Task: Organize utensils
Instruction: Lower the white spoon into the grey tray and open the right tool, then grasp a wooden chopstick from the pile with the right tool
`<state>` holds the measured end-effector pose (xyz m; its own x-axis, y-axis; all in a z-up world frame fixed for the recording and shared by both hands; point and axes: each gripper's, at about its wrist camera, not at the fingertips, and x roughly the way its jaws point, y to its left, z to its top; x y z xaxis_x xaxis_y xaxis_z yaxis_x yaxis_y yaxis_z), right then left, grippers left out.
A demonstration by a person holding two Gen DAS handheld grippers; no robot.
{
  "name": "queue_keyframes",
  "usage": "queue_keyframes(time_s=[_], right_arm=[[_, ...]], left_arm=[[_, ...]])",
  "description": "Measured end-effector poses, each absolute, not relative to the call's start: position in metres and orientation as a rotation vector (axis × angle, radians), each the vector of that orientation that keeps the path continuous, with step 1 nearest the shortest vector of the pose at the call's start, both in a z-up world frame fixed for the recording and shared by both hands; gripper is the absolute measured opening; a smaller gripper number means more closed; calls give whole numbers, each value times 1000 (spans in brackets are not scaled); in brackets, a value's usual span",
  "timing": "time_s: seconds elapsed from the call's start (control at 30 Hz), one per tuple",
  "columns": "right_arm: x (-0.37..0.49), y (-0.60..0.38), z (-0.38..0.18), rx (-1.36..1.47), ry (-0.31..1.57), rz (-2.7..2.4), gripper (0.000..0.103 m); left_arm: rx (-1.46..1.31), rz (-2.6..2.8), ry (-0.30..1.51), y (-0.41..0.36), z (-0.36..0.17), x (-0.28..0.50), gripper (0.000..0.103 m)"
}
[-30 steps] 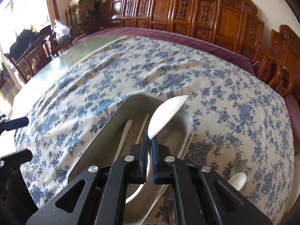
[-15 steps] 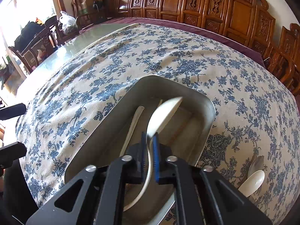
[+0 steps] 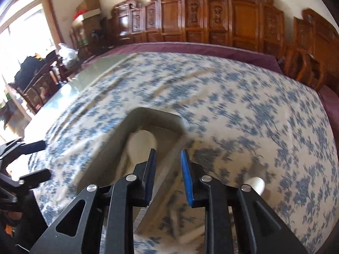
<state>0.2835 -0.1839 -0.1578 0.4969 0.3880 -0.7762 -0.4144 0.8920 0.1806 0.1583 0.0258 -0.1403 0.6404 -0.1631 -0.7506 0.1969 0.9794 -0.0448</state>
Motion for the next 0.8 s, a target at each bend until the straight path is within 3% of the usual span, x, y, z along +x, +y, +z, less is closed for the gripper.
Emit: queue_keyframes(time_s=[0.13,0.4,0.8], right_arm=[[296,-189,-185,-33,988,461,25],[319,-186,-231,18,1089,471,15],[328,-181,-241,86,1103,521,15]], left_arm=[[44,-210,852,22,-141,160,70],[45,-211,860,22,-143,164,70],[51,-219,877,20,-153,169,70]])
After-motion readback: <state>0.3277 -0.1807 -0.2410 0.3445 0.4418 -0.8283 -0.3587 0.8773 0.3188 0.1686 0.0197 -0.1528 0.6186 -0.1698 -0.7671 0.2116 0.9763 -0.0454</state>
